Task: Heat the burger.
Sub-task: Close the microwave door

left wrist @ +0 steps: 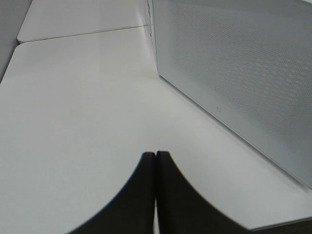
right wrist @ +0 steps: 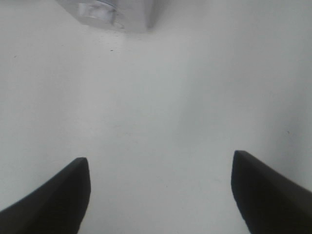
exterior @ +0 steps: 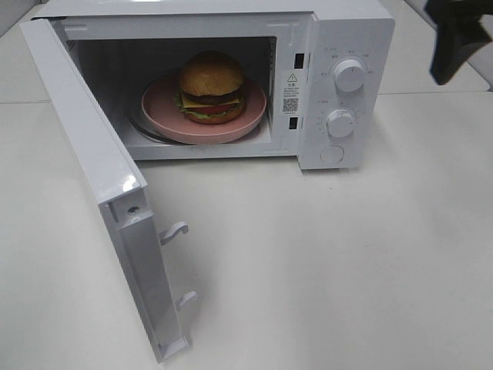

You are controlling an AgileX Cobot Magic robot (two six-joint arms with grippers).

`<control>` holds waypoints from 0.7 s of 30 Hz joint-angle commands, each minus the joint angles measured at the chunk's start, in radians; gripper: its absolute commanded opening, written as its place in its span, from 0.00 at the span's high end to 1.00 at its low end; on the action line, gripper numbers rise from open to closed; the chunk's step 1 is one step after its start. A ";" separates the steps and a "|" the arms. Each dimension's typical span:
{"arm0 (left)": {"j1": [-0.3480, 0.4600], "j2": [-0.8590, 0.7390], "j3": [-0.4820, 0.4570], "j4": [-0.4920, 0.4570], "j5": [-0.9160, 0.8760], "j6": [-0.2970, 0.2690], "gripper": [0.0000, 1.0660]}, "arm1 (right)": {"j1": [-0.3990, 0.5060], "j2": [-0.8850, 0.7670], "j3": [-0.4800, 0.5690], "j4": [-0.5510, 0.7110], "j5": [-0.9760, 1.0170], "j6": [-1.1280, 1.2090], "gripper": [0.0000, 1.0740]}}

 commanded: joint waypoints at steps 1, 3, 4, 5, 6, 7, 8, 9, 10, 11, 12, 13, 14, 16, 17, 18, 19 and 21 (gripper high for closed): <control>-0.005 -0.019 0.001 -0.008 -0.010 -0.002 1.00 | -0.058 -0.128 0.103 -0.001 0.025 0.031 0.31; -0.005 -0.019 0.001 -0.008 -0.010 -0.002 1.00 | -0.057 -0.191 0.159 0.004 0.024 0.031 0.31; -0.005 -0.019 0.001 -0.008 -0.010 -0.002 1.00 | -0.055 -0.222 0.183 0.011 0.022 0.031 0.31; -0.005 -0.019 0.001 -0.008 -0.010 -0.002 1.00 | -0.055 -0.222 0.183 0.011 0.022 0.031 0.31; -0.005 -0.019 0.001 -0.008 -0.010 -0.002 1.00 | -0.054 -0.279 0.246 0.037 0.007 0.031 0.31; -0.005 -0.019 0.001 -0.008 -0.010 -0.002 1.00 | -0.054 -0.303 0.273 0.037 -0.002 0.031 0.31; -0.005 -0.019 0.001 -0.008 -0.010 -0.002 1.00 | -0.054 -0.303 0.273 0.037 -0.002 0.031 0.31; -0.005 -0.019 0.001 -0.008 -0.010 -0.002 1.00 | -0.054 -0.363 0.337 0.037 -0.014 0.031 0.31; -0.005 -0.019 0.001 -0.008 -0.010 -0.002 1.00 | -0.054 -0.412 0.397 0.028 -0.017 0.029 0.31; -0.005 -0.019 0.001 -0.008 -0.010 -0.002 1.00 | -0.054 -0.412 0.397 0.028 -0.017 0.029 0.31; -0.005 -0.019 0.001 -0.008 -0.010 -0.002 1.00 | -0.054 -0.440 0.431 0.025 -0.017 0.029 0.31; -0.005 -0.019 0.001 -0.008 -0.010 -0.002 1.00 | -0.054 -0.440 0.431 0.025 -0.017 0.029 0.31; -0.005 -0.019 0.001 -0.008 -0.010 -0.002 1.00 | -0.054 -0.492 0.501 0.023 -0.017 0.029 0.31; -0.005 -0.019 0.001 -0.008 -0.010 -0.002 1.00 | -0.054 -0.536 0.564 0.031 -0.022 0.029 0.31; -0.005 -0.019 0.001 -0.008 -0.010 -0.002 1.00 | -0.054 -0.553 0.591 0.033 -0.022 0.028 0.31; -0.005 -0.019 0.001 -0.008 -0.010 -0.002 1.00 | -0.054 -0.598 0.658 0.029 -0.026 0.027 0.31; -0.005 -0.019 0.001 -0.008 -0.010 -0.002 1.00 | -0.054 -0.598 0.658 0.029 -0.026 0.027 0.31; -0.005 -0.019 0.001 -0.008 -0.010 -0.002 1.00 | -0.054 -0.660 0.747 0.026 -0.064 0.027 0.31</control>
